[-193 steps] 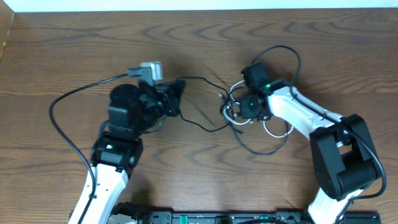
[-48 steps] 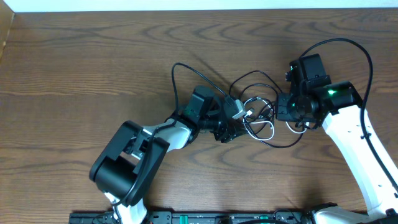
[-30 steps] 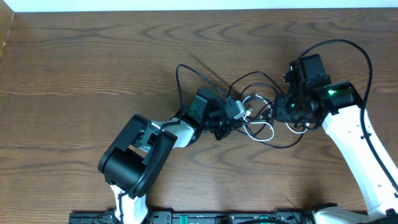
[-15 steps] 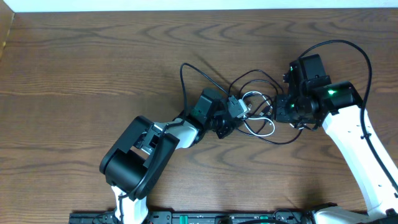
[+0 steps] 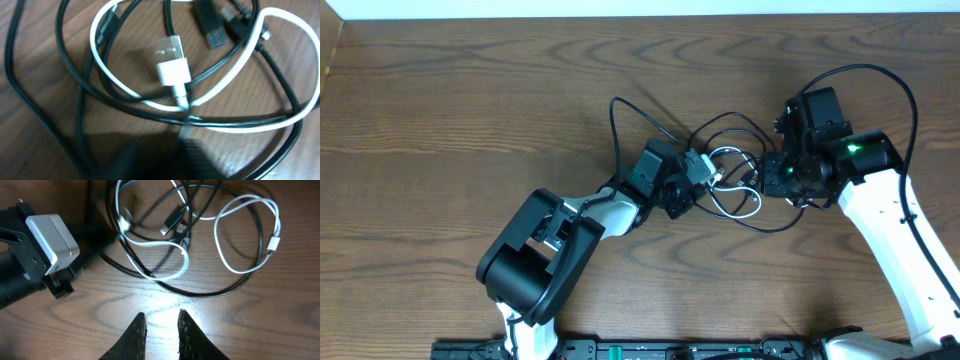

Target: Untangle cables

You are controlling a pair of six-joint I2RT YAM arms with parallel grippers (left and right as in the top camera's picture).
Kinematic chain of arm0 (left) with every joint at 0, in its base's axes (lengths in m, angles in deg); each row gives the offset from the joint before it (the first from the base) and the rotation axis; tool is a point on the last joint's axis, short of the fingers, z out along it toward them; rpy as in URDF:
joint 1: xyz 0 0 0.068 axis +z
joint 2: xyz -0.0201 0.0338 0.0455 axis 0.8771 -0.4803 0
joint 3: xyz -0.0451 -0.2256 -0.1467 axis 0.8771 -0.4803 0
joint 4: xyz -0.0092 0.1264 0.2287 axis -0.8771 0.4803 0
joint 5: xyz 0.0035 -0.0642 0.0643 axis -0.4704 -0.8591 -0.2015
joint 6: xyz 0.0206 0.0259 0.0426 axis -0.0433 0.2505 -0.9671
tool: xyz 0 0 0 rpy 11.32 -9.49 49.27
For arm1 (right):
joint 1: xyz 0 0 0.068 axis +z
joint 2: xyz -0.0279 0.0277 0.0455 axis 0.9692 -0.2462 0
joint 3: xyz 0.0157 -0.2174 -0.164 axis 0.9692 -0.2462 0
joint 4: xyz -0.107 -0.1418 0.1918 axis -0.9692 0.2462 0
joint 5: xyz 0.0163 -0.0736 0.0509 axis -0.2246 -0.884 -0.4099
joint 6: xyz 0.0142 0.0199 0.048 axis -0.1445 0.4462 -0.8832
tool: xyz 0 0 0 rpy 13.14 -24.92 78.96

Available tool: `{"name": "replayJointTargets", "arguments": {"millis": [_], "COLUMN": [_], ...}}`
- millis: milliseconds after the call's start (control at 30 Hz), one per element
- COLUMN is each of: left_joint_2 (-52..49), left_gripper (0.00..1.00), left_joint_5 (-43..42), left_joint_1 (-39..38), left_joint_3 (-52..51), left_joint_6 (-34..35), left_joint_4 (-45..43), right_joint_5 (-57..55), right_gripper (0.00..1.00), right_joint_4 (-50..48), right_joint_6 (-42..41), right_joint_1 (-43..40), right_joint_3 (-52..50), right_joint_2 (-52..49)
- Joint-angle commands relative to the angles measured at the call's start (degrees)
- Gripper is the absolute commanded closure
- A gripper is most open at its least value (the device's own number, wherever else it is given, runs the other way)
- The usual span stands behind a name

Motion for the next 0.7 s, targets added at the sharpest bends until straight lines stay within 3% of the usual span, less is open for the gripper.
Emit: {"name": "replayJointTargets", "arguments": {"millis": [0,233,467,667], "left_joint_2": [-1.8,0.7,13.0,22.6], "left_gripper": [0.92,0.92,0.92,0.92], "left_joint_5": [5.6,9.9,12.4,14.1], "left_joint_1": [0.2,0.2,0.2,0.3], "left_joint_3": [-1.6,-1.6,-1.6,-1.6], "left_joint_6": [1.0,4.0,4.0,4.0], "left_joint_4": [2.1,-0.4,0.0,5.4], "right_joint_5": [0.4,0.4,-0.1,-0.7], "right_gripper": [0.82,0.81,0.79,0.78], "right_joint_4": [-0.1,-0.1,-0.3,-1.2], "right_joint_6": [0.9,0.9,0.7,-0.2], "right_joint_1": [0.3,0.3,0.3,0.3], "right_joint_3": [0.6,0.6,0.6,0.6], "right_joint_2": [1.1,1.1,1.1,1.0]}}
